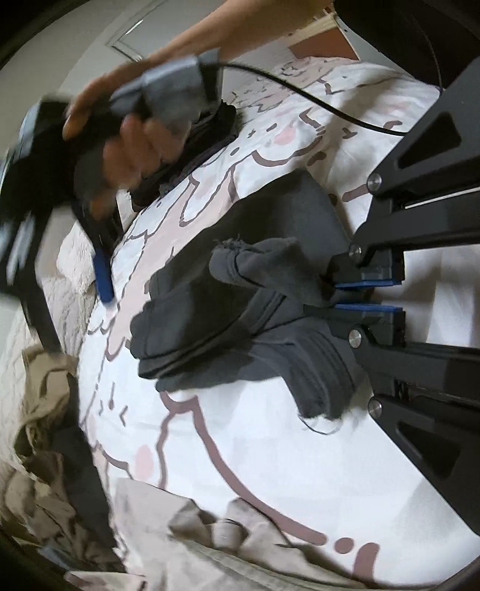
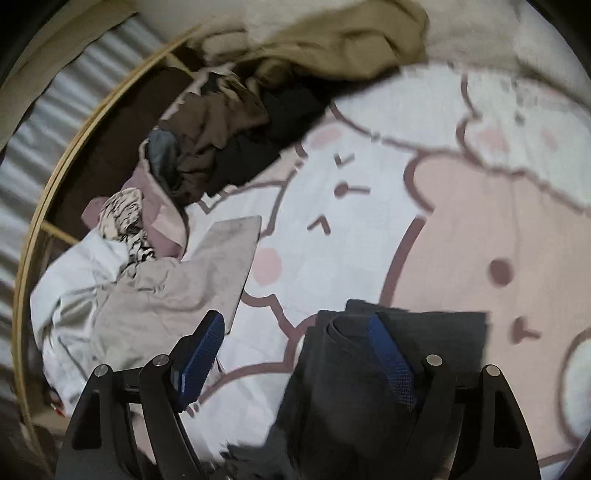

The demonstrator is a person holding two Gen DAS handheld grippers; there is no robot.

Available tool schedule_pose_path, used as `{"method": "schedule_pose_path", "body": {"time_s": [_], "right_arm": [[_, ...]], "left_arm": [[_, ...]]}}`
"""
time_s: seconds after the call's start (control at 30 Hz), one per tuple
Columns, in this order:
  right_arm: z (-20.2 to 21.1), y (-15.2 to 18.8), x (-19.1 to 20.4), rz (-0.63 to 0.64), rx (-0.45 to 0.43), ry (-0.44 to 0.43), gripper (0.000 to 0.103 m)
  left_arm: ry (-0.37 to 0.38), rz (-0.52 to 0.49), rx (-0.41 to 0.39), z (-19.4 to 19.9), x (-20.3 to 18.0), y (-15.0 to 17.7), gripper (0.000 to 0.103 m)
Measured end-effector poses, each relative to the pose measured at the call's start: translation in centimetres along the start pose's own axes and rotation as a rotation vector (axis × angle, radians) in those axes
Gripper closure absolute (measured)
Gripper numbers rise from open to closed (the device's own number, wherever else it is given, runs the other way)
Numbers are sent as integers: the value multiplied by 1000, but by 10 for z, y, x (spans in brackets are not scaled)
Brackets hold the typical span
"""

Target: Fold clothes

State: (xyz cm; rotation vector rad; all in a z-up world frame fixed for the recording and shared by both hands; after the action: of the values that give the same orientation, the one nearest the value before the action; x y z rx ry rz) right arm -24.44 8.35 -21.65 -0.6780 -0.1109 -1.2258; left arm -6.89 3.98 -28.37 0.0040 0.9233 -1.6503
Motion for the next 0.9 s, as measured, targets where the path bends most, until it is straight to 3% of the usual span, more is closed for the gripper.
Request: {"method": "schedule_pose_path", "body": {"time_s": [0.13, 0.2, 0.33, 0.47, 0.57, 0.6, 0.63, 0.73, 0.8, 0.9], "right_arm": [[16, 19, -10, 146, 10, 162, 61], [13, 39, -18, 229, 43, 241, 67], [-4, 70, -20, 384, 102, 331, 68], [-27, 69, 5, 499, 97, 370, 68], [-41, 57, 34, 547, 68, 348, 68], [-44, 52, 44, 554, 55, 335, 68], [-44, 48, 51, 551, 38, 320, 68], [-33, 40, 65, 521, -32, 261, 68], [-20, 41, 61, 523, -56, 264, 68], [1, 57, 37, 521, -28, 318, 68]], "left_arm": [[52, 94, 13, 3, 10, 5, 94], [68, 123, 18, 4, 13, 6, 94], [76, 134, 19, 9, 14, 7, 94], [90, 166, 15, 17, 20, 10, 87], [68, 145, -8, 27, 21, 13, 65], [50, 127, -23, 31, 21, 13, 48], [31, 104, -46, 37, 19, 12, 40], [9, 51, -103, 49, 16, 7, 37], [-7, 27, -144, 60, 15, 4, 21], [-30, 11, -186, 71, 18, -3, 11]]}}
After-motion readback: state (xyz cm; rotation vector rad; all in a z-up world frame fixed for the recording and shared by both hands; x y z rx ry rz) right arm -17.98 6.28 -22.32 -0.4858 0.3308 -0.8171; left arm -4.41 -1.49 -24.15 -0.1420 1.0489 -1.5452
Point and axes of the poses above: each gripper's, at about its wrist camera, not at the fingertips, and z roughly against the way its jaws point, x to its left, y to its underside, the point moved 8 cm from there along -z, roughly the way its jaws point, and after that the axes turned 1 degree about y, right-handed, at the moved point
